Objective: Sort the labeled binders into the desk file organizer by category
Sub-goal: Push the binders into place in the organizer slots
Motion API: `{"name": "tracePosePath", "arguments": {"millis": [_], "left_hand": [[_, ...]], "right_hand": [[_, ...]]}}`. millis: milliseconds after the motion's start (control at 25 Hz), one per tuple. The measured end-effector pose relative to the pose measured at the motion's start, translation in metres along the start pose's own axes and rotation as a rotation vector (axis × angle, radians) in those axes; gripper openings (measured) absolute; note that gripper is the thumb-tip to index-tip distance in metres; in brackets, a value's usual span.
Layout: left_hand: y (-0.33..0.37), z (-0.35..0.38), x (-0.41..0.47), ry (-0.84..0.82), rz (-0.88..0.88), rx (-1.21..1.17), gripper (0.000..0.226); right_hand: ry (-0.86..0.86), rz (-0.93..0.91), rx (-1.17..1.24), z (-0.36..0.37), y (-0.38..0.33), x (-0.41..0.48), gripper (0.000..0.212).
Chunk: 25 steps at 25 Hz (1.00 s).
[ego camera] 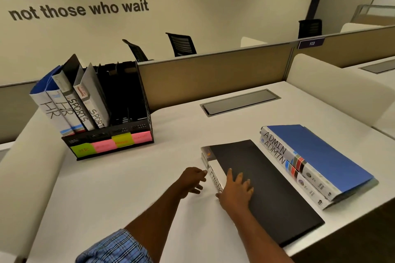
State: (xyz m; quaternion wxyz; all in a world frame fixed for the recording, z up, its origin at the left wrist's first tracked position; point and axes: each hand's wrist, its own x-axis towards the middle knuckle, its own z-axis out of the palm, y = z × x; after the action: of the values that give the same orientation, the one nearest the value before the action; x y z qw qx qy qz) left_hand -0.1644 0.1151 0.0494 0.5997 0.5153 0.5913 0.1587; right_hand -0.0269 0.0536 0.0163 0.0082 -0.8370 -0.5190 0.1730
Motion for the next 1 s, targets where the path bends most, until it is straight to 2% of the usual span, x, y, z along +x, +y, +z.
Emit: {"name": "tracePosePath", "arguments": {"millis": [200,360,440,640,840,1000], "left_hand": [[0.002,0.003,0.001,-0.003,-0.082,-0.171,0.056],[0.009,0.006,0.004,-0.03,-0.094,-0.32,0.06],[0.017,0.007,0.004,-0.064,-0.088,-0.428,0.062],[0.032,0.012,0.001,-0.139,-0.043,-0.461,0.064],[0.048,-0.004,-0.015,0.023,0.126,-0.545,0.046],[0.066,-0.037,-0.039,0.173,0.284,-0.53,0.038]], "right_hand": [[-0.003,-0.053,-0.048,-0.005,-0.001,-0.003,0.08],[-0.007,-0.082,-0.03,-0.018,-0.013,-0.013,0.074],[0.031,-0.117,-0.013,-0.024,-0.02,-0.019,0.071],[0.178,-0.24,0.158,-0.037,-0.045,-0.034,0.054],[0.365,-0.338,0.271,-0.047,-0.066,-0.042,0.054],[0.453,-0.322,0.325,-0.057,-0.103,-0.043,0.075]]}}
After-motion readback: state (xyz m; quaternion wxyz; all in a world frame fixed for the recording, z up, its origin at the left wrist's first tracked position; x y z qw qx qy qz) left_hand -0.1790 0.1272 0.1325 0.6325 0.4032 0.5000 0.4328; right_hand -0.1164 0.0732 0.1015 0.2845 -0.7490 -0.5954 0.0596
